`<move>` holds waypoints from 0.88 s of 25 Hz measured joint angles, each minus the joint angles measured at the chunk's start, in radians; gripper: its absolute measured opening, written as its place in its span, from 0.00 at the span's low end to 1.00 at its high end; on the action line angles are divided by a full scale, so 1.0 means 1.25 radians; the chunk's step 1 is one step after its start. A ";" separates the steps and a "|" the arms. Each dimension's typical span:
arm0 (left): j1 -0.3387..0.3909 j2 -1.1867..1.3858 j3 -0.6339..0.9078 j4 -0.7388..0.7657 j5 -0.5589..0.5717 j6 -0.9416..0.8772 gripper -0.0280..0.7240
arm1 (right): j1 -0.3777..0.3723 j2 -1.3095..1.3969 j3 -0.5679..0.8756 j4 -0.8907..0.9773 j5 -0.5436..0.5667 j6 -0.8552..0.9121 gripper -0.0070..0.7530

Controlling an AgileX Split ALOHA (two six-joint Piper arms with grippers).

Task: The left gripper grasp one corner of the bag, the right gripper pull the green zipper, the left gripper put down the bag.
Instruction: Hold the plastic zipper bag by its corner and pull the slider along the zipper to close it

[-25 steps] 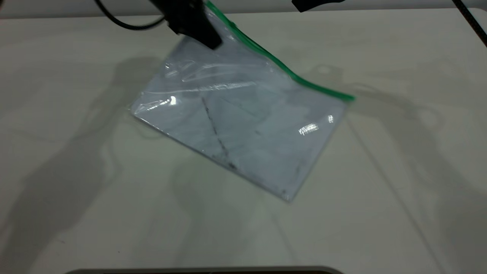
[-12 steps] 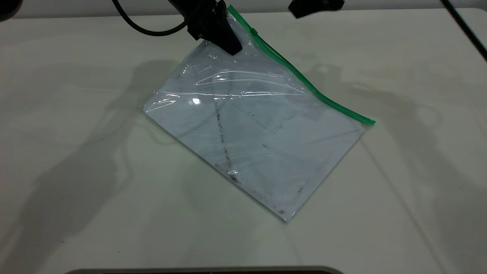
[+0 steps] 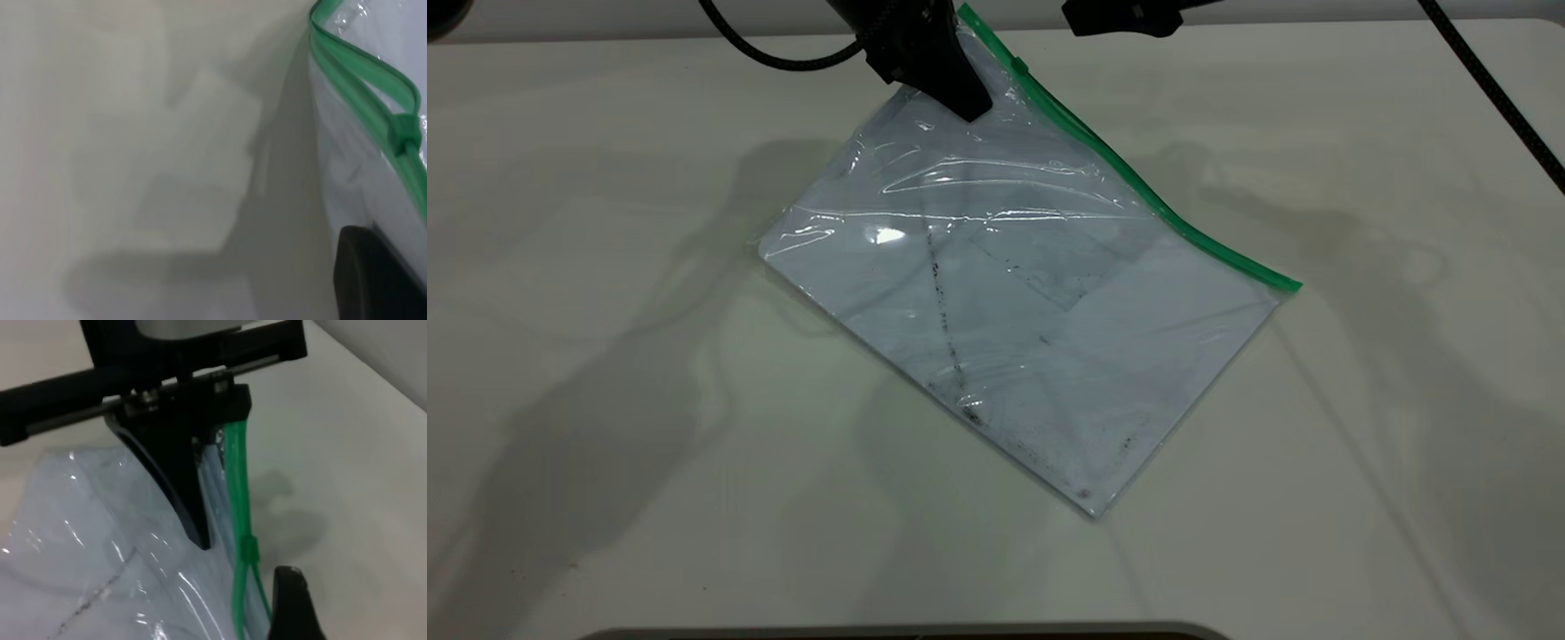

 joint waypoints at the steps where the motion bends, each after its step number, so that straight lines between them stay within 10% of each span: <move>1: 0.000 0.000 0.000 0.000 0.000 0.000 0.11 | 0.000 0.000 0.000 0.002 0.011 0.000 0.70; 22: -0.001 -0.009 0.000 -0.091 0.000 0.332 0.11 | 0.000 0.022 -0.001 -0.031 0.134 0.000 0.69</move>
